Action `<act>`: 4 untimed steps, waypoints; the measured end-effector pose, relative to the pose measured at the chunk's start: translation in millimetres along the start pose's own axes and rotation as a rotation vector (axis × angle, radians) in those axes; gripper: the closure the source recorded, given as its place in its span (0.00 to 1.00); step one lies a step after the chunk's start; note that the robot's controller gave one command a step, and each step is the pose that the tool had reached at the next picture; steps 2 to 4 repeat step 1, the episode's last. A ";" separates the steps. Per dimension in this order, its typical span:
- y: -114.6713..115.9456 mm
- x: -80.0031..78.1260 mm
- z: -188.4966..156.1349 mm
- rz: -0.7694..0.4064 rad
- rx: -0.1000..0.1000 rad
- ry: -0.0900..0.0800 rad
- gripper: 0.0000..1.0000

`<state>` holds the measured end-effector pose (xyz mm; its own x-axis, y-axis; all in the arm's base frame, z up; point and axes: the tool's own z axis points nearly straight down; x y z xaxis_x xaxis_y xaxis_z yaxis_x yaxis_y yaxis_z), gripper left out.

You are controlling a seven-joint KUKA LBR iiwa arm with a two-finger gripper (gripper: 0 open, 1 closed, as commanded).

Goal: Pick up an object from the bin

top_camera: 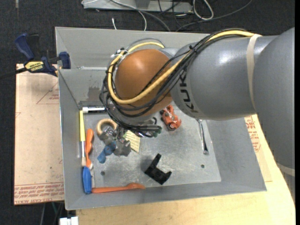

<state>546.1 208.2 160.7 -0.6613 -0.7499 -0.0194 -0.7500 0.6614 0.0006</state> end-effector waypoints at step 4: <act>0.0 -0.8 -9.4 0.002 0.000 -0.002 1.00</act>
Offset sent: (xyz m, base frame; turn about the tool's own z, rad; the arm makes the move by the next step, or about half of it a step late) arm 0.0006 0.0002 0.0068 0.0010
